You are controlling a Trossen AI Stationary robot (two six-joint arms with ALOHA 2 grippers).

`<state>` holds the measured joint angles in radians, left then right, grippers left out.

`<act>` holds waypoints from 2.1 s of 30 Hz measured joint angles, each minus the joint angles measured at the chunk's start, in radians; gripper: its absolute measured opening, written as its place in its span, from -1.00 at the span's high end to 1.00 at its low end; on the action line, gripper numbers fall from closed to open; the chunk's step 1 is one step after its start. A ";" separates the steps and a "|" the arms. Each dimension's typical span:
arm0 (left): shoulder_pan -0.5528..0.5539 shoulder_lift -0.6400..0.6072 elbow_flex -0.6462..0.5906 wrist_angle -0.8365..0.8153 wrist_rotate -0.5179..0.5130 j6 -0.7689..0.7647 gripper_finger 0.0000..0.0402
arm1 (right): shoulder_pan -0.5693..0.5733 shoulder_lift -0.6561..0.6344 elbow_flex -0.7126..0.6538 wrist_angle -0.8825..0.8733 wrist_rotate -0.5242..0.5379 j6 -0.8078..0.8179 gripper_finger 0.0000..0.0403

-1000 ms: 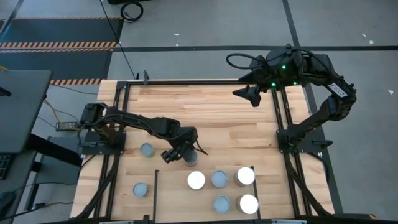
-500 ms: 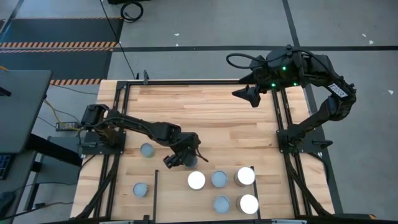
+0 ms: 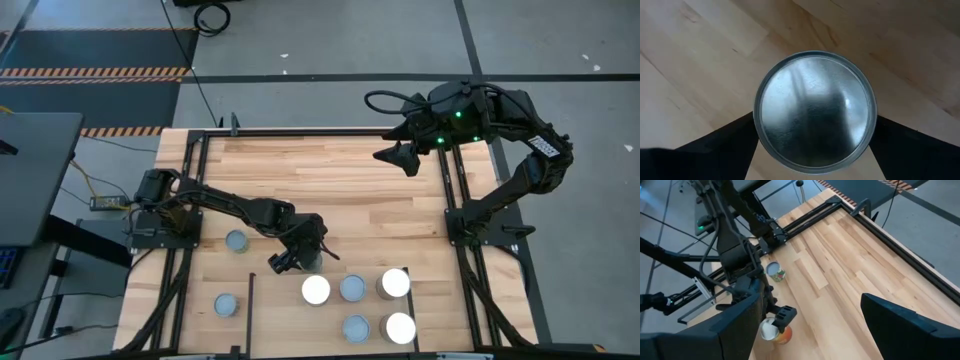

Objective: Pick and place cans onto a shelf
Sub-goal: Put the orange canned corn on the shelf

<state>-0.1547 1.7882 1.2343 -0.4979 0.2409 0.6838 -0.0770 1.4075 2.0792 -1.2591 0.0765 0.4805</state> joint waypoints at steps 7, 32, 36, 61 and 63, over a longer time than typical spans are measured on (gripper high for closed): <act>0.014 0.000 0.000 0.031 0.004 -0.010 -0.66 | 0.011 0.000 0.000 -0.002 -0.002 0.026 -0.72; 0.336 -0.069 0.002 -0.222 -0.079 -0.359 -0.53 | 0.012 0.000 0.000 -0.014 0.010 0.014 -0.72; 0.332 -0.069 0.002 -0.229 -0.080 -0.334 -0.56 | 0.012 0.000 0.000 -0.014 -0.005 0.014 -0.72; 0.329 -0.066 0.000 -0.236 -0.187 -0.461 -0.86 | -0.012 0.000 0.000 -0.015 -0.028 -0.267 -0.72; 0.324 -0.066 0.000 -0.234 -0.189 -0.463 -0.92 | -0.012 0.000 0.000 -0.025 -0.039 -0.290 -0.72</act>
<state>0.1697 1.7218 1.2346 -0.7320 0.0522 0.2207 -0.0887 1.4075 2.0792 -1.2840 0.0375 0.1909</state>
